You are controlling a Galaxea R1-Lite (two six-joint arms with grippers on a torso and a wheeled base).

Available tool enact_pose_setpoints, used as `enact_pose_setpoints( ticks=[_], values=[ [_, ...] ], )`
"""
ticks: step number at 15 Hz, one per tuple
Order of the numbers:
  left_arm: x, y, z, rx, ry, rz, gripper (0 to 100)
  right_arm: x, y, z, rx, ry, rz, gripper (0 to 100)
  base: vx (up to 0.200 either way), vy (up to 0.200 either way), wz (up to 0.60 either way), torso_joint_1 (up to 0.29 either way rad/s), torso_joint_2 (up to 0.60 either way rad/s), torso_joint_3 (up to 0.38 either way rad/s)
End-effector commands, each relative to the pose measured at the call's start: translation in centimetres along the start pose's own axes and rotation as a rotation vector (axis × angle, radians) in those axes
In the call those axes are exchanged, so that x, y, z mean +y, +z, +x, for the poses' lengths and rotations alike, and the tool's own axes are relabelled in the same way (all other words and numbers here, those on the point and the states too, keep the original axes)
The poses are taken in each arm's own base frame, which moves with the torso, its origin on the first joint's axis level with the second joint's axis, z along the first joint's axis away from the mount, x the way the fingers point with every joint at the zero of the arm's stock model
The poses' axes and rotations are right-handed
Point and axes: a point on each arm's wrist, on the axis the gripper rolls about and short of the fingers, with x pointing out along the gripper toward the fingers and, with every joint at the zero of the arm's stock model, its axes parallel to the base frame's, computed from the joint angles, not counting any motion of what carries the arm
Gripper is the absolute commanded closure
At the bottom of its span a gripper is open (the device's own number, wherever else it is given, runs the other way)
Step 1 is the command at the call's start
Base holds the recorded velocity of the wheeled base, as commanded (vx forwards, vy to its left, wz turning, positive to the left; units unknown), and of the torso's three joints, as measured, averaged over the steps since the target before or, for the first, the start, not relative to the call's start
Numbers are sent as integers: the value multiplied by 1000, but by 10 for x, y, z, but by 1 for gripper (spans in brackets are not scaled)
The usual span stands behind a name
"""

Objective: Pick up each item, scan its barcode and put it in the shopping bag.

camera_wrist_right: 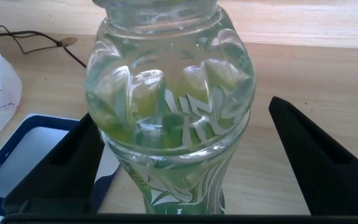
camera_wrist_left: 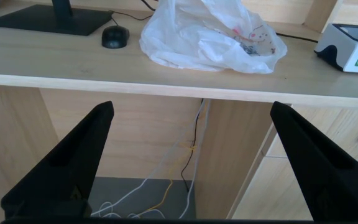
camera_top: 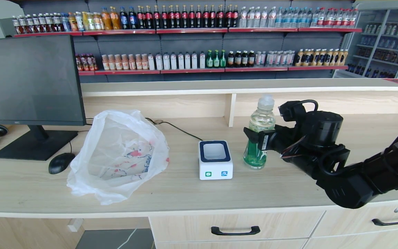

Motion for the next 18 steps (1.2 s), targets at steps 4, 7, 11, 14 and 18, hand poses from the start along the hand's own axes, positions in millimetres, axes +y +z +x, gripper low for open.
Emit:
enact_pose_setpoints(
  ticks=[4,7,11,14,18],
  values=[
    [0,0,0,0,2,0,0,3,-10,4,25,-2,-1,0,0,0,0,0,0,0],
    [0,0,0,0,0,0,0,11,-13,6,33,-1,1,0,0,0,0,0,0,0],
    [0,0,0,0,2,0,0,12,-13,10,25,-7,2,0,0,0,0,0,0,0],
    [0,0,0,0,2,0,0,12,-12,10,23,-17,1,100,0,0,0,0,0,0],
    [0,0,0,0,0,0,0,14,-12,10,23,-13,28,100,0,0,0,0,0,0]
  ],
)
